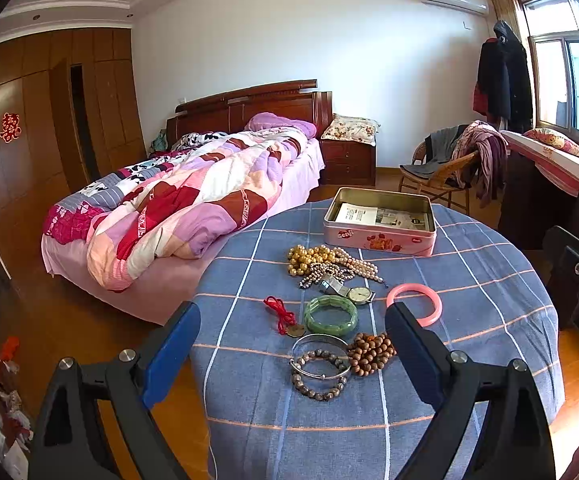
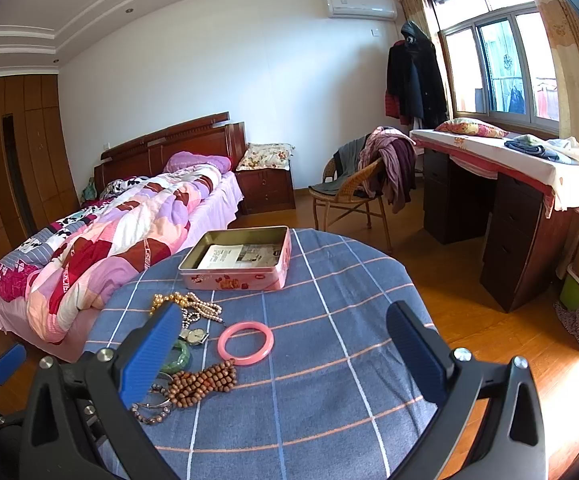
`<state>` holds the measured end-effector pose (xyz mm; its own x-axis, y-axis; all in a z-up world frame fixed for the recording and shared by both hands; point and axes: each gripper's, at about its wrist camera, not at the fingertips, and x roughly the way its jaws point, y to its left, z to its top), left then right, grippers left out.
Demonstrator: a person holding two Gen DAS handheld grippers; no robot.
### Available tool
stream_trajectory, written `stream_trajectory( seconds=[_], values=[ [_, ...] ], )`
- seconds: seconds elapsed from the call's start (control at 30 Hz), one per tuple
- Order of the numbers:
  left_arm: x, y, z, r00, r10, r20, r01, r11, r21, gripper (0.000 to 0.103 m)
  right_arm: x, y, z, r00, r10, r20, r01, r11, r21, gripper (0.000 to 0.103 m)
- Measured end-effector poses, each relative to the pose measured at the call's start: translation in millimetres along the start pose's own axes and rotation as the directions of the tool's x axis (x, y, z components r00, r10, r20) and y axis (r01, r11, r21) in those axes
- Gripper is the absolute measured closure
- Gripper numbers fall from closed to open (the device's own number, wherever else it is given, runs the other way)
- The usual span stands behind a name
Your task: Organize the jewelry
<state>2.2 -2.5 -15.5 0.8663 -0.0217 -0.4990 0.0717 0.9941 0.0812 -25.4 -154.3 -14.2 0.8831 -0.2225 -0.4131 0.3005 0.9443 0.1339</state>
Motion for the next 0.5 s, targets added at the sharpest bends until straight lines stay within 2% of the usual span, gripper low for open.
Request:
stream_trajectory(
  seconds=[0.5],
  values=[
    [-0.3,0.3,0.3,1.000,0.000,0.000,0.000,1.000,0.000,0.010,-0.3,0.0,-0.1,1.000,0.003,-0.001,-0.003,1.000,0.001,0.000]
  ],
)
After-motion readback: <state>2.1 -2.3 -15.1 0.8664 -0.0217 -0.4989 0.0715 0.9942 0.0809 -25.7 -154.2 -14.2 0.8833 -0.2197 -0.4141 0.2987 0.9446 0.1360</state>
